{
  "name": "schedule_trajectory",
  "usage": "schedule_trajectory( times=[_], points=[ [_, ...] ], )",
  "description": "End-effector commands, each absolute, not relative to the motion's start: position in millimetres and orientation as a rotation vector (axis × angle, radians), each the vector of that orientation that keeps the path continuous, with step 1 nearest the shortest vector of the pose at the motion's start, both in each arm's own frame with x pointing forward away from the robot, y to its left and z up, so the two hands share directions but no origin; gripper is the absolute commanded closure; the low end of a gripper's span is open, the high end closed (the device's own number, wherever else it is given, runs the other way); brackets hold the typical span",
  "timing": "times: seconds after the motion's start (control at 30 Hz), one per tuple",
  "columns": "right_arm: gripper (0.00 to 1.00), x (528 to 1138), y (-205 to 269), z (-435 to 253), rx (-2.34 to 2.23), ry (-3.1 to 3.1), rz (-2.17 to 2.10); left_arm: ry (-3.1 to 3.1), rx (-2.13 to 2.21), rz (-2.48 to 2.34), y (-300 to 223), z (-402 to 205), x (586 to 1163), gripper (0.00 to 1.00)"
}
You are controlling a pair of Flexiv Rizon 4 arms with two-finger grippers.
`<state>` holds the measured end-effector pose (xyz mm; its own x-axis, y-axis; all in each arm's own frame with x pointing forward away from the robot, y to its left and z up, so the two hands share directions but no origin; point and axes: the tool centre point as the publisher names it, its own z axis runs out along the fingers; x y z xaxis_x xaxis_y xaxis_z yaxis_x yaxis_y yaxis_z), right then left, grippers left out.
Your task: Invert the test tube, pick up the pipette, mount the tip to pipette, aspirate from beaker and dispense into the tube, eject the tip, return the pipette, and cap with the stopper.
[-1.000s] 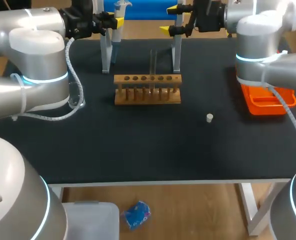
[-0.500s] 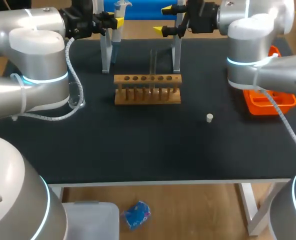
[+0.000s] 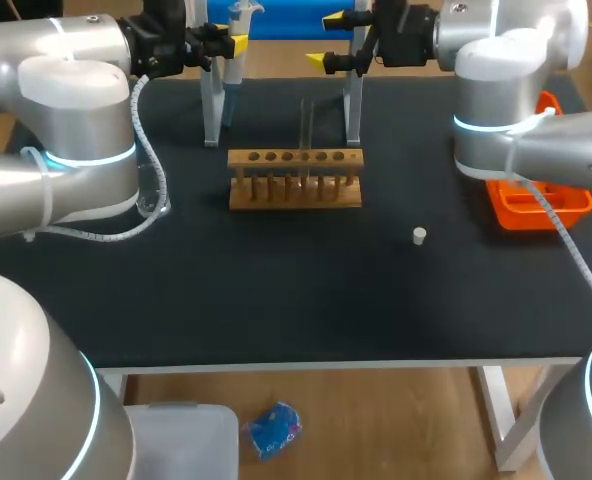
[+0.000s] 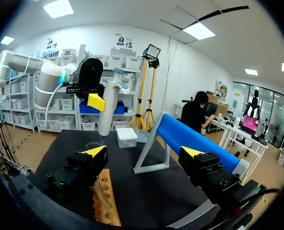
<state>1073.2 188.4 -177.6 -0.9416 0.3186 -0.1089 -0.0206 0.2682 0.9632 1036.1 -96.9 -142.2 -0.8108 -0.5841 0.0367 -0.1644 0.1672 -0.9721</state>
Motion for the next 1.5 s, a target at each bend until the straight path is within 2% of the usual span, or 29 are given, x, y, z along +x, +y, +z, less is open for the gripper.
schedule_trajectory(
  times=[0.03, 0.93, 1.5],
  points=[
    [0.00, 1073, 188, -178, 0.274, 2.261, 1.724, 2.106, -0.713, -1.682, -97, -142, 1036, 1.00],
    [0.00, 1073, 188, -178, 0.274, 2.261, 1.724, 2.024, -1.121, -1.405, -108, -145, 1077, 1.00],
    [0.00, 1073, 188, -178, 0.274, 2.261, 1.724, 1.963, -1.208, -1.374, -91, -161, 1120, 1.00]
  ],
)
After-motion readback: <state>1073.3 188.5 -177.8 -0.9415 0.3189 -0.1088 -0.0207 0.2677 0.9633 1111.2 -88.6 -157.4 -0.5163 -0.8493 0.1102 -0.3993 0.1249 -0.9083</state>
